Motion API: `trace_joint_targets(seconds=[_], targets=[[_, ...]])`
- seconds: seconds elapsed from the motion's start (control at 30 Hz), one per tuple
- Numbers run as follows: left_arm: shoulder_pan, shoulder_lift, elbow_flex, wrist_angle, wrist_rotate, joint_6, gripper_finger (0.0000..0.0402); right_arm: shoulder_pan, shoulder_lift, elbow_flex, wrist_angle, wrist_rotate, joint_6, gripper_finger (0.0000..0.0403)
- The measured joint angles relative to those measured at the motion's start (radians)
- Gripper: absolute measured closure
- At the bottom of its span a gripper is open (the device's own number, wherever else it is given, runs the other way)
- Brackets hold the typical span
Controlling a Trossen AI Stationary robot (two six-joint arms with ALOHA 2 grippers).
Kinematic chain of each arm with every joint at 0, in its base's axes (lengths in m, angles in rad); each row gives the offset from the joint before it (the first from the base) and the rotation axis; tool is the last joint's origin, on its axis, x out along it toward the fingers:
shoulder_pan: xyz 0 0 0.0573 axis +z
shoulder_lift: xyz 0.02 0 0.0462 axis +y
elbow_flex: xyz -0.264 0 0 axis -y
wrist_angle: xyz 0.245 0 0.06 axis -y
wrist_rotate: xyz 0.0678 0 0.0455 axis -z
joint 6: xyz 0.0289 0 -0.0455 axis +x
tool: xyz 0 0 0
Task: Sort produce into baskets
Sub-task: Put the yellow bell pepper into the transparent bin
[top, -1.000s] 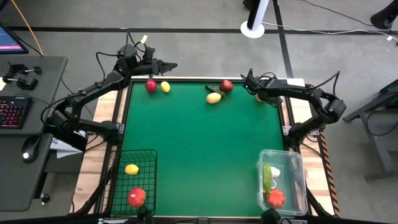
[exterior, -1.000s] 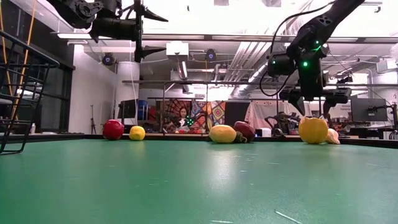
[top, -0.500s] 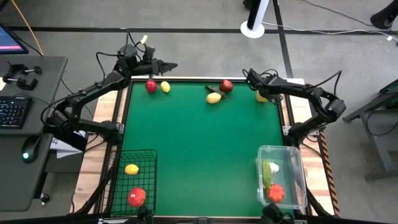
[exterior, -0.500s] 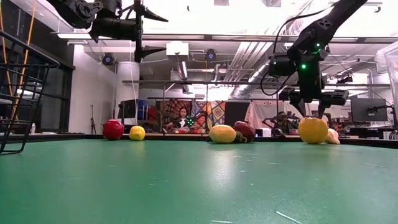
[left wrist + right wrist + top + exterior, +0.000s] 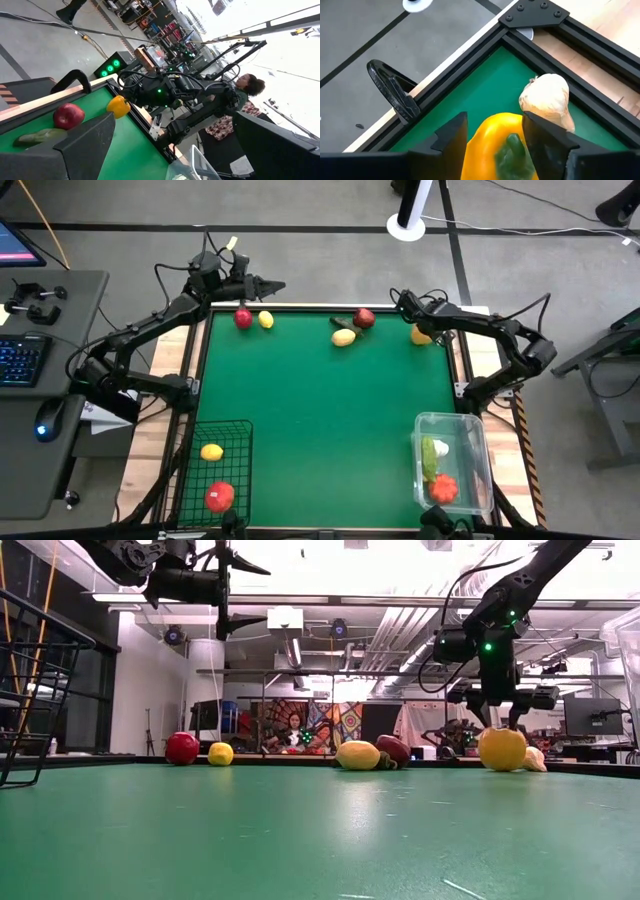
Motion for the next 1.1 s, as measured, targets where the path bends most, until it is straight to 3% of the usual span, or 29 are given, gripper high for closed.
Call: trace_joint_targets(seconds=[0.3,0.5,0.9,1.0,1.1], targets=[[0.0,0.0,0.0,-0.059,0.0,0.0,0.0012,0.0,0.0,0.0,-0.016,-0.025,-0.011,0.0316],[0.0,0.0,0.0,-0.071,0.0,0.0,0.0012,0.009,-0.007,0.0,-0.027,-0.045,-0.102,0.0393],[0.0,0.0,0.0,-0.071,0.0,0.032,0.0012,0.109,-0.224,0.001,-0.006,-0.054,-0.252,0.0397],[0.0,0.0,0.0,-0.071,0.0,0.053,0.0012,0.187,-0.326,0.002,0.03,-0.124,-0.369,0.0399],[0.0,0.0,0.0,-0.071,0.0,0.071,0.0012,0.286,-0.442,0.002,0.065,-0.268,-0.473,0.0398]])
